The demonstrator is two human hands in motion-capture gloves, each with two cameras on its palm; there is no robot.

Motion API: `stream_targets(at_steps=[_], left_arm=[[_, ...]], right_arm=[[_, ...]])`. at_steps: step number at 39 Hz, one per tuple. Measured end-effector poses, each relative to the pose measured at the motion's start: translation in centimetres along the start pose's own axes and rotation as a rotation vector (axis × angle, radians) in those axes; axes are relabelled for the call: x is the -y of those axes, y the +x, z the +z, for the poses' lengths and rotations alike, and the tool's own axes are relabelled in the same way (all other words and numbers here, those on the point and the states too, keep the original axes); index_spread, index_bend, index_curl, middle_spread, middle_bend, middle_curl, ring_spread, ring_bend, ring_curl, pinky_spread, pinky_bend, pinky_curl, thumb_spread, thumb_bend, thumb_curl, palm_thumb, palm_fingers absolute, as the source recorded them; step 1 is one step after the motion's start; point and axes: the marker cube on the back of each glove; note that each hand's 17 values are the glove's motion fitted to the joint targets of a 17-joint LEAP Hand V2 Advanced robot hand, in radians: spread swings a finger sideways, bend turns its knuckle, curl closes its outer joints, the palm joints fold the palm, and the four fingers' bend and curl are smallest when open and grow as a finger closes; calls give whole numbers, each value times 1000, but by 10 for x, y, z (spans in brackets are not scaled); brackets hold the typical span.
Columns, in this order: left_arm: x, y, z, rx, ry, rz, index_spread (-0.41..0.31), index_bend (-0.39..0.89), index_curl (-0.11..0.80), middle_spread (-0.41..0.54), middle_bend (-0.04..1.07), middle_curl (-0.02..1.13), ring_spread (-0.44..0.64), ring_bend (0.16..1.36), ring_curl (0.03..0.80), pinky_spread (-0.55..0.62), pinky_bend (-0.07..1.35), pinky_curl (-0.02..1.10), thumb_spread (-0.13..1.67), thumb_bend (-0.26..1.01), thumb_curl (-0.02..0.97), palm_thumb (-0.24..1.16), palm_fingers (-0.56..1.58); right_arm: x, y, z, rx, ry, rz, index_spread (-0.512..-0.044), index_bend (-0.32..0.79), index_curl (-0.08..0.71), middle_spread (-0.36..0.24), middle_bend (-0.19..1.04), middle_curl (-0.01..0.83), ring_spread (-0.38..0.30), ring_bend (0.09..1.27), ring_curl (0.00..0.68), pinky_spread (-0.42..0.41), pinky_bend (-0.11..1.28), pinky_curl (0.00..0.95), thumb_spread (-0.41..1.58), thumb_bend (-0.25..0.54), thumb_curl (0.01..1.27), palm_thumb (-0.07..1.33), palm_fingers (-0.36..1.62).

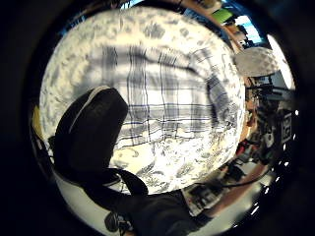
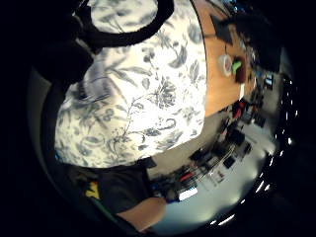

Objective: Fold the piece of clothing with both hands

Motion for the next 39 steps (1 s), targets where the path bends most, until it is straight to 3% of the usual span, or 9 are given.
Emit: stream_targets(at_steps=[4, 11, 14, 17, 21, 27, 28, 31, 39], left_arm=[[-11, 19, 46, -182, -259, 110, -36, 112, 231, 119, 154, 290, 34, 774, 402, 120, 598, 418, 1313, -25, 146, 204, 132], [-22, 28, 93, -187, -522, 78, -51, 65, 196, 193, 148, 280, 206, 712, 379, 232, 782, 449, 1234, -39, 142, 97, -24], [-29, 32, 101, -154, -589, 86, -59, 92, 192, 223, 172, 277, 279, 678, 355, 302, 773, 435, 1206, -32, 147, 79, -86], [-32, 35, 104, -143, -603, 99, -63, 88, 185, 245, 180, 277, 335, 660, 338, 344, 774, 426, 1189, -26, 153, 68, -95], [-31, 35, 105, -158, -584, 84, -67, 89, 175, 270, 177, 274, 392, 644, 321, 390, 776, 413, 1178, -23, 157, 51, -98], [-30, 36, 105, -166, -571, 101, -69, 95, 168, 289, 171, 268, 445, 638, 307, 428, 769, 396, 1167, -19, 167, 42, -94], [-30, 36, 105, -166, -574, 106, -71, 101, 169, 291, 169, 267, 451, 636, 305, 432, 768, 394, 1166, -18, 168, 41, -91], [-29, 34, 104, -160, -576, 86, -73, 103, 169, 295, 171, 265, 464, 632, 300, 441, 765, 387, 1163, -17, 172, 39, -85], [-17, 25, 85, -268, -544, 90, -80, 138, 189, 305, 171, 260, 471, 634, 293, 437, 771, 378, 1167, 0, 191, 85, -4]], right_arm=[[-38, 6, 27, -24, -70, 119, -304, -74, 92, -34, 187, 388, -55, 682, 436, 58, 771, 419, 1137, -73, 231, 444, 424], [-32, -2, 77, -41, -209, 192, -274, -30, 30, -9, 227, 399, -32, 739, 434, 68, 835, 421, 1071, -44, 228, 376, 367], [-34, -12, 89, -65, -234, 145, -271, -9, 22, 4, 238, 404, -19, 733, 437, 59, 864, 428, 1059, -17, 237, 400, 312], [-35, -23, 94, -70, -206, 35, -277, -8, 8, -1, 292, 418, -16, 723, 427, 36, 873, 422, 1063, 5, 251, 460, 327], [-28, -28, 93, -68, -65, 64, -283, 9, 1, -24, 355, 430, -86, 777, 422, -79, 903, 410, 1065, 57, 279, 601, 570], [-22, -36, 91, -55, 81, 45, -259, 48, 27, -57, 366, 438, -136, 792, 421, -156, 871, 404, 1043, 74, 304, 717, 739], [-22, -37, 92, -50, 88, 50, -255, 113, 54, -70, 381, 446, -143, 805, 432, -183, 859, 404, 1037, 103, 315, 781, 883], [-25, -39, 92, -32, 96, 71, -253, 128, 78, -93, 372, 445, -163, 781, 421, -223, 825, 390, 1014, 118, 328, 853, 1016], [-36, -47, 69, -21, -6, 49, -252, 173, 178, -142, 397, 470, -192, 763, 447, -287, 738, 396, 957, 157, 365, 1029, 1261]])
